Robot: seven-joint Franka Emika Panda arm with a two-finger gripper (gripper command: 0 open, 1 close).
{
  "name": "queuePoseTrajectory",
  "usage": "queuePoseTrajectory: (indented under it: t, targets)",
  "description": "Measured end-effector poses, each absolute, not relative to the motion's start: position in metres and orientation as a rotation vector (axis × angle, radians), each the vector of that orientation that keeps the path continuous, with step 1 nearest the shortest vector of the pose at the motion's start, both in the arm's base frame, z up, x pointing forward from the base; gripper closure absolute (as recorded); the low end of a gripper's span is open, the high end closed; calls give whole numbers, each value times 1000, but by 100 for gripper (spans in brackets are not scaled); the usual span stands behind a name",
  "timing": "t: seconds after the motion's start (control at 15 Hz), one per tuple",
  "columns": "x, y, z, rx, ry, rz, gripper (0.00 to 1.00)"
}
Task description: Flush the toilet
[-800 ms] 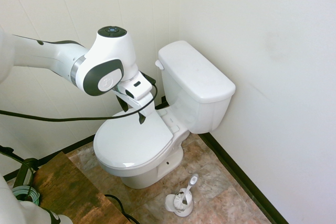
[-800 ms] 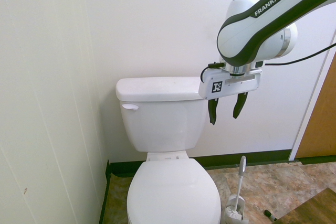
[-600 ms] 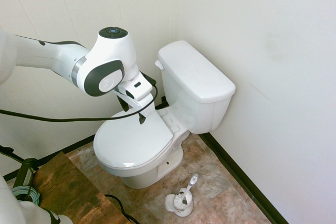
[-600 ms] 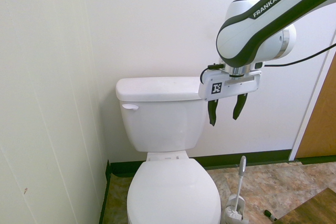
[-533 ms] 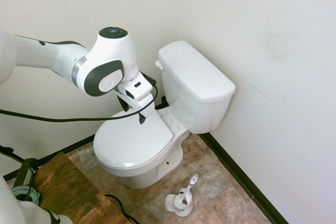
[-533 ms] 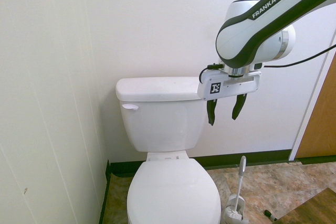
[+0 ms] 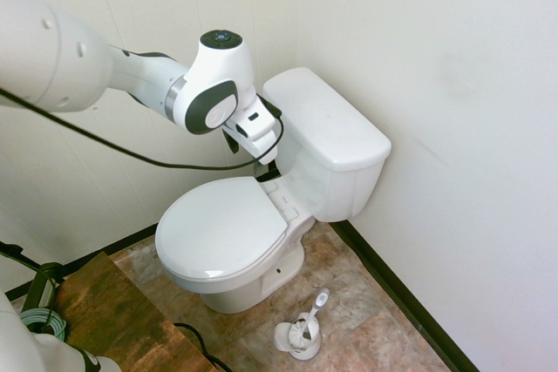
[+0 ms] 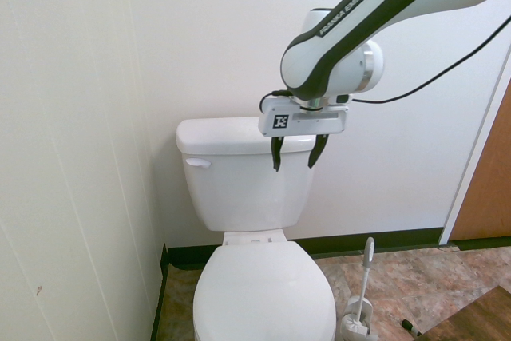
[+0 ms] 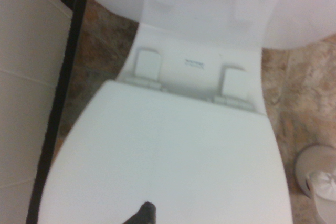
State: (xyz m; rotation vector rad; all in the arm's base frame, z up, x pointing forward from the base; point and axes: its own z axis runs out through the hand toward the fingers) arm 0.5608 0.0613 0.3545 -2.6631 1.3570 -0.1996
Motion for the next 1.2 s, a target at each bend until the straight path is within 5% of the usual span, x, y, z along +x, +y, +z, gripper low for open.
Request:
queuePoseTrajectory:
  t: [0.07, 1.2]
  targets:
    - [576, 70, 345, -2649, 1353, -210, 100]
    - [728, 173, 319, -2439, 1369, -353, 100]
